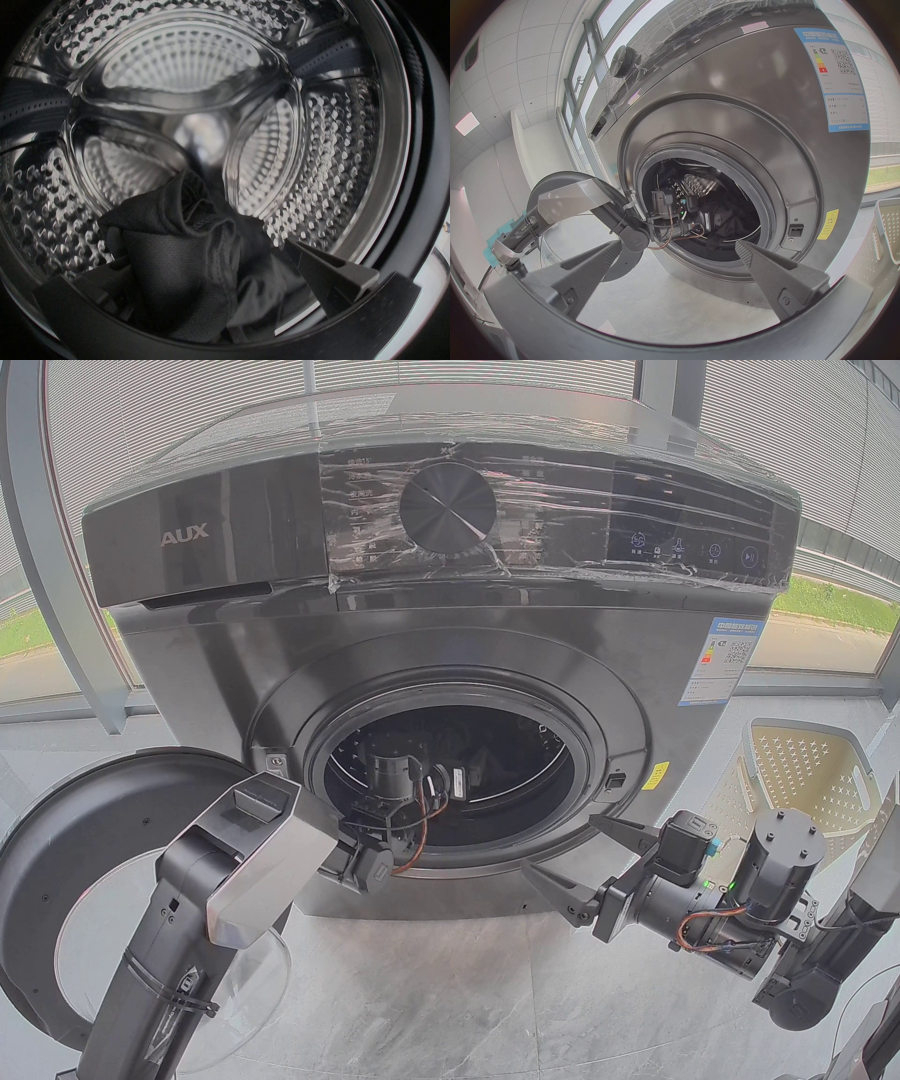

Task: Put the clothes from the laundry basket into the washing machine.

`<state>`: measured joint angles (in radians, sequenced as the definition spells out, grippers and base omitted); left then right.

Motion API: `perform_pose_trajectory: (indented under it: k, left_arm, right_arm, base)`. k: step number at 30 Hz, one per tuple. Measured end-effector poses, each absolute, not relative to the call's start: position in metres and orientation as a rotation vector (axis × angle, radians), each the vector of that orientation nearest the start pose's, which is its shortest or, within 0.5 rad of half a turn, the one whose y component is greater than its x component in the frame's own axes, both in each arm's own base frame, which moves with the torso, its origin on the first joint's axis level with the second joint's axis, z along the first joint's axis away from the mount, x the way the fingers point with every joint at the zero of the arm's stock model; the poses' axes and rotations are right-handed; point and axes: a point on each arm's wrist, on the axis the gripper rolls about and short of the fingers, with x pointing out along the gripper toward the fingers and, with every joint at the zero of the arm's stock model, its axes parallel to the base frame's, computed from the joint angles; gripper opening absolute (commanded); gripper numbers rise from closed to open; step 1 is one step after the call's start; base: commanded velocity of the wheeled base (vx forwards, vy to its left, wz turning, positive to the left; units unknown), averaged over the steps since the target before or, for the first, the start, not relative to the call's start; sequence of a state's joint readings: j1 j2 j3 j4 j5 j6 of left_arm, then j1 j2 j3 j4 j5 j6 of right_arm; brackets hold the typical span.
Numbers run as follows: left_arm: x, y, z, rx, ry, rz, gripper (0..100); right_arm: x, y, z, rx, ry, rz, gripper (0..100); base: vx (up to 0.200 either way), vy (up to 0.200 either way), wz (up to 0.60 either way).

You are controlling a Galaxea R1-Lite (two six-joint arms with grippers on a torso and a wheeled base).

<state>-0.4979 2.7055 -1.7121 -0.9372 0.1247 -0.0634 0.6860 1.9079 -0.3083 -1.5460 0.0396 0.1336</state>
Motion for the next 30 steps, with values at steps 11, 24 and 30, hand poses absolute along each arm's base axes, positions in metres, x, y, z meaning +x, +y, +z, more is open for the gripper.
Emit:
perform_pose_trajectory:
  k: [11,24,30]
  left_arm:
    - [0.382,-0.269,0.02,0.021,0.235,-0.527,100]
    - [0.264,-0.248,0.077,0.037,0.26,-0.7,100]
    - [0.227,-0.228,0.099,0.006,0.229,-0.742,100]
  right_arm:
    - [0.209,0.171,0.102,0.111,0.099,0.719,100]
    - [0.202,0.167,0.106,0.108,0.091,0.726,100]
    - [0.2,0.164,0.108,0.103,0.083,0.723,100]
  base:
    - [0.0,0.0,0.0]
    - [0.0,0.0,0.0]
    - [0.0,0.0,0.0]
